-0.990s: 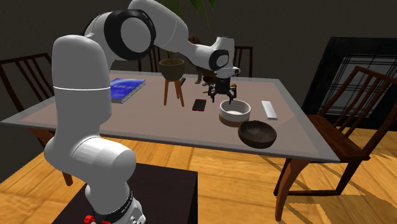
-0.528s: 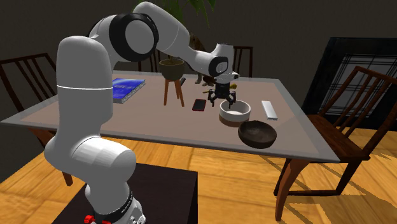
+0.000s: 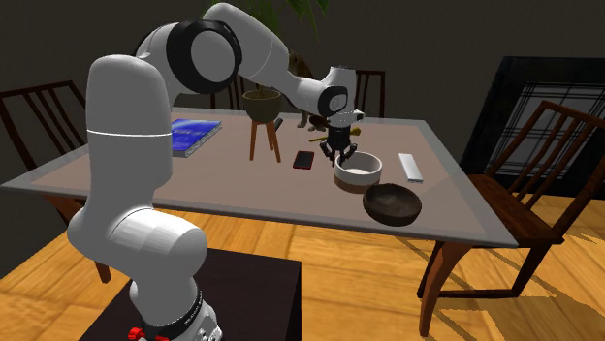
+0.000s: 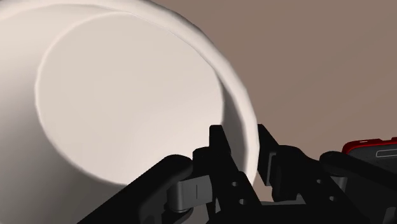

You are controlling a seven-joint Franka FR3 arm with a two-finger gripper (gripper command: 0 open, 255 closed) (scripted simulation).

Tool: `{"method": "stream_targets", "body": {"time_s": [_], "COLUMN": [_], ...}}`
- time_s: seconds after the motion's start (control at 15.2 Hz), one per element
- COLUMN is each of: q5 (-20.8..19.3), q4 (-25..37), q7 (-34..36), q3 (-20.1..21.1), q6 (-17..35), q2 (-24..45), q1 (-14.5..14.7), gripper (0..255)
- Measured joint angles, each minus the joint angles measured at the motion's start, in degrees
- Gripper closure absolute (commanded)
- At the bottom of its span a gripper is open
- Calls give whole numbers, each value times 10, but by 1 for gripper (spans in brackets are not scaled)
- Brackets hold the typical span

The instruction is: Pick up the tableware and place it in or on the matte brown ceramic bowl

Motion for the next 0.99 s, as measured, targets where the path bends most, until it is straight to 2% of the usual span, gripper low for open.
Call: {"method": "stream_targets", "body": {"time_s": [0.53, 0.99], "q5": [-1, -14], "q4": [0, 24], "q7": [1, 9], "q3": [0, -6], "q6": [-3, -45], "q2": [-2, -23], "q1": [1, 3], "gripper": [255, 255]}}
